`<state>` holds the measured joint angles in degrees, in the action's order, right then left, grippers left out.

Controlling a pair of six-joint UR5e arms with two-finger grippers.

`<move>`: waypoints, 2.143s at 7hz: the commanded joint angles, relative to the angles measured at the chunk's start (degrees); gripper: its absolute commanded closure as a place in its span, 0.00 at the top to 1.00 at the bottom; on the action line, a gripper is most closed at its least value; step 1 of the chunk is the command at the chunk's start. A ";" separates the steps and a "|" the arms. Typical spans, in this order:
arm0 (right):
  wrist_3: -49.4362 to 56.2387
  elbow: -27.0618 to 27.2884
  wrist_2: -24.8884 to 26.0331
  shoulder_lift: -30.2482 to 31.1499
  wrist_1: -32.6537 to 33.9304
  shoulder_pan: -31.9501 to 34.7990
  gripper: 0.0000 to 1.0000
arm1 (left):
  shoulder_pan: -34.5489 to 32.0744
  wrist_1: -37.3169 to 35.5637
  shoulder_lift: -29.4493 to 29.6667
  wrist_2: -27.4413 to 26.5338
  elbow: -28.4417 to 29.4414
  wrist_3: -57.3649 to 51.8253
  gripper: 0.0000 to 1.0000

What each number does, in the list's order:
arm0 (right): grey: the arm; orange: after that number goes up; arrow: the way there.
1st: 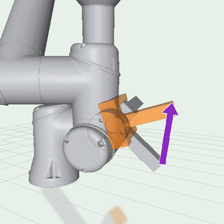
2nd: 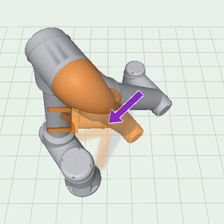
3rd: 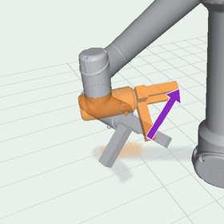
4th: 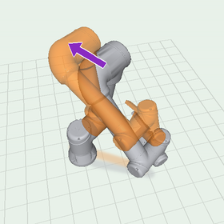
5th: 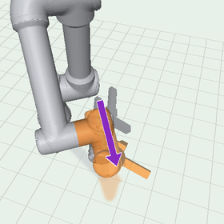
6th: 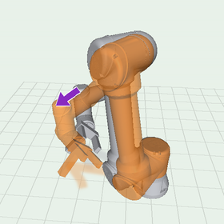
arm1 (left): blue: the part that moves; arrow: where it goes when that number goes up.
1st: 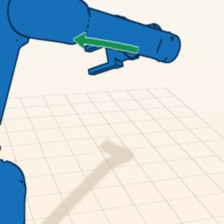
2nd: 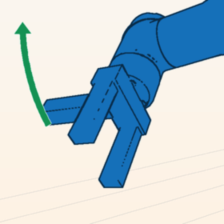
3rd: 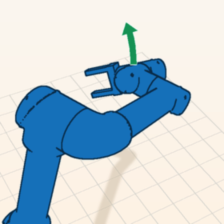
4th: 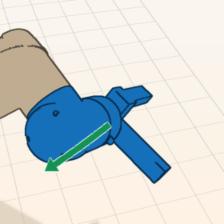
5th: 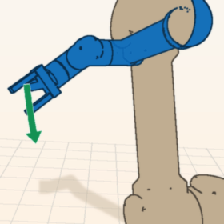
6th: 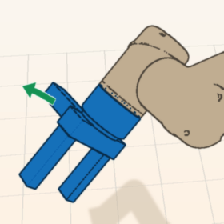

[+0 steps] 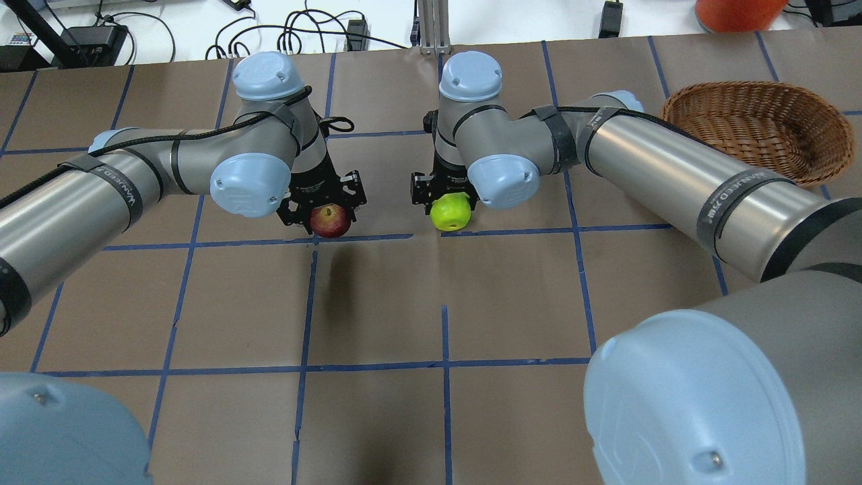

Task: Put all apples into basket
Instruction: 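Release the green apple into the basket with right while left sets red apple down, then grasp the dark red apple with left while right grasps the red apple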

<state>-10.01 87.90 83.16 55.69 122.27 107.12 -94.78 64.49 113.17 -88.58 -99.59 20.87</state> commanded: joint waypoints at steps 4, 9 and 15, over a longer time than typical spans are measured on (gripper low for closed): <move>13.12 -6.77 7.34 9.60 -13.97 -20.47 0.00 | -12.14 -10.91 4.15 1.38 0.62 10.70 0.37; 47.91 -7.04 9.83 2.01 -0.60 -46.78 0.00 | -15.46 -14.25 7.17 1.74 1.67 15.08 1.00; 51.32 -9.31 10.01 -0.24 1.15 -49.47 1.00 | 4.30 12.44 4.77 -2.30 18.98 -11.58 1.00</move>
<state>41.35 79.91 93.18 54.33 125.06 57.35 -96.07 77.16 116.74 -83.41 -82.40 24.37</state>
